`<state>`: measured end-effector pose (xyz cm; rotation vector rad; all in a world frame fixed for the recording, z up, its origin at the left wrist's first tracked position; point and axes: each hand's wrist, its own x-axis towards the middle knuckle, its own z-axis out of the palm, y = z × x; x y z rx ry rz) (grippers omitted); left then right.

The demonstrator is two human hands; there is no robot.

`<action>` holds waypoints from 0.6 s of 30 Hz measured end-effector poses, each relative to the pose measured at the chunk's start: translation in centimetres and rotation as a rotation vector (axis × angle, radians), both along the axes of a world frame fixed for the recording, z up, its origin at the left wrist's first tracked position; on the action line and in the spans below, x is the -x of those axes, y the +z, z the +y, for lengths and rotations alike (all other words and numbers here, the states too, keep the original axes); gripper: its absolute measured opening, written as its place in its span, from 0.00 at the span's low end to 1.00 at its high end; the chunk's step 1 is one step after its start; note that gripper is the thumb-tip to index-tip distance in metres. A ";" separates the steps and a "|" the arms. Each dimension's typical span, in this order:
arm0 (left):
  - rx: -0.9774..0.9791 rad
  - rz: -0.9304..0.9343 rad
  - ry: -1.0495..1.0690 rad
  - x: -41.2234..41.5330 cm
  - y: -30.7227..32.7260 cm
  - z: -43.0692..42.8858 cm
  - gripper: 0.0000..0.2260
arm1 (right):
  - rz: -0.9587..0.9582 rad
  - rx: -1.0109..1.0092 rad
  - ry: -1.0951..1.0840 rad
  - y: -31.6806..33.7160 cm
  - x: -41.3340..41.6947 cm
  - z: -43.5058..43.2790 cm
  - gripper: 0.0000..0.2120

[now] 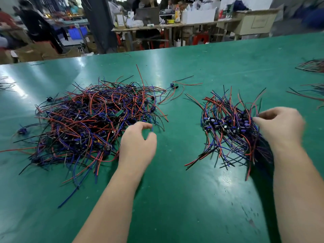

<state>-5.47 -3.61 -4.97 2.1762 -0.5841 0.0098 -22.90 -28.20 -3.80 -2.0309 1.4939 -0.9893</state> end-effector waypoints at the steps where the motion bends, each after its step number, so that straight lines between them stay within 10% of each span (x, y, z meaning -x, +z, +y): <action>1: -0.108 -0.104 -0.016 0.0 -0.5 0.0 0.11 | 0.063 -0.036 0.013 -0.3 -0.2 0.2 0.06; 10: -0.041 -0.423 0.038 1.3 0.2 -0.2 0.11 | 0.015 0.148 0.185 0.7 -2.3 3.2 0.13; 18: -0.587 -0.211 0.249 -1.0 -0.7 1.3 0.20 | -0.026 0.196 0.465 0.2 -4.4 6.7 0.09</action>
